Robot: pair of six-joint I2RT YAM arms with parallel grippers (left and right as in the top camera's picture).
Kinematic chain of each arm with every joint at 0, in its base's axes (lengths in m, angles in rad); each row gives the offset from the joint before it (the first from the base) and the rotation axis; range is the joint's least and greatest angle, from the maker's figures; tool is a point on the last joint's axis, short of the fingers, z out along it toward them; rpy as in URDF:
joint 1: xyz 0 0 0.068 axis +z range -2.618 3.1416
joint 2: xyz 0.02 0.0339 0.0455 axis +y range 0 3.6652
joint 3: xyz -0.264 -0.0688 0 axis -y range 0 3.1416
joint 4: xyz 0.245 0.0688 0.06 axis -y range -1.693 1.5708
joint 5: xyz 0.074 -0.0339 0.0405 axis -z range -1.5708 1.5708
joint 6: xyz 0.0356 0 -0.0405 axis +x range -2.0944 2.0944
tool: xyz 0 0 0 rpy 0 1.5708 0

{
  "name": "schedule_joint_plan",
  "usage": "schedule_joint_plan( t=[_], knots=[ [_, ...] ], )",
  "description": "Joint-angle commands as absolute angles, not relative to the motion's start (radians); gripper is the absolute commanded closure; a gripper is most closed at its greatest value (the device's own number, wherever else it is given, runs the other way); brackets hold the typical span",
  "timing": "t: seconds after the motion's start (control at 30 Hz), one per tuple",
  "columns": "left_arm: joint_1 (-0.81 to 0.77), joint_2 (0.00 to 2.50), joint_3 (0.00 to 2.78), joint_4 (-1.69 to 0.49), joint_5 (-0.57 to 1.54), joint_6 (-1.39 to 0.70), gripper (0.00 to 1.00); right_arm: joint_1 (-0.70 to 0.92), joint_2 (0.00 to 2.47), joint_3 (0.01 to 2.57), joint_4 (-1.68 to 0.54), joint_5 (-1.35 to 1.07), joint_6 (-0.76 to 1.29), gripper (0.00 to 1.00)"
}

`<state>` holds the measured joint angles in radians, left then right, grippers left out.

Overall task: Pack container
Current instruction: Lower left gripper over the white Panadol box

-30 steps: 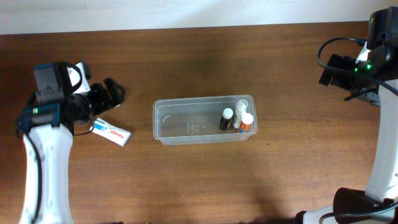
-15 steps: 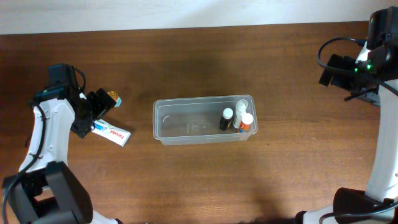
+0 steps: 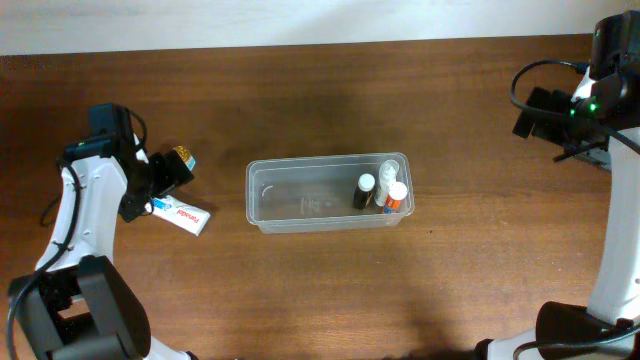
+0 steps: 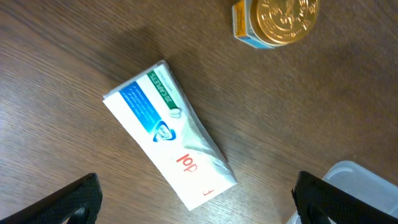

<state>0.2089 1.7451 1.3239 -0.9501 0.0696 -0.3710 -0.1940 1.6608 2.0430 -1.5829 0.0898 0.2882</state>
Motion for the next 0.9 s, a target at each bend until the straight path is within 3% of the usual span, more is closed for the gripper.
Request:
schedule_joint_plan(
  t=[0.0,0.13,0.2,0.3,0.33,0.7,0.87],
  knots=[
    [0.199,1.752,1.309,-0.942,0.051,-0.444,0.01,-0.198,1.662,2.051,-1.582,0.102,0.297,0.02],
    [0.199,1.752,1.299,-0.919,0.051,-0.53,0.01,-0.198,1.662,2.051,-1.582,0.102,0.297,0.02],
    [0.199,1.752,1.293,-0.902,0.051,-0.553,0.11,-0.198,1.662,2.051,-1.582,0.102,0.297,0.02],
    [0.199,1.752,1.277,-0.871,0.048,-0.558,0.09,-0.198,1.662,2.051,-1.582,0.102,0.297,0.02],
    [0.199,1.752,1.267,-0.86,0.044,-0.558,0.01,-0.198,1.662,2.051,-1.582,0.102,0.297,0.02],
    [0.199,1.752,1.087,-0.635,0.054,-0.584,0.04,-0.198,1.662,2.051,-1.582,0.102,0.297,0.01],
    [0.198,1.752,1.082,-0.62,0.068,-0.584,0.01,-0.198,1.662,2.051,-1.582,0.102,0.297,0.02]
  ],
)
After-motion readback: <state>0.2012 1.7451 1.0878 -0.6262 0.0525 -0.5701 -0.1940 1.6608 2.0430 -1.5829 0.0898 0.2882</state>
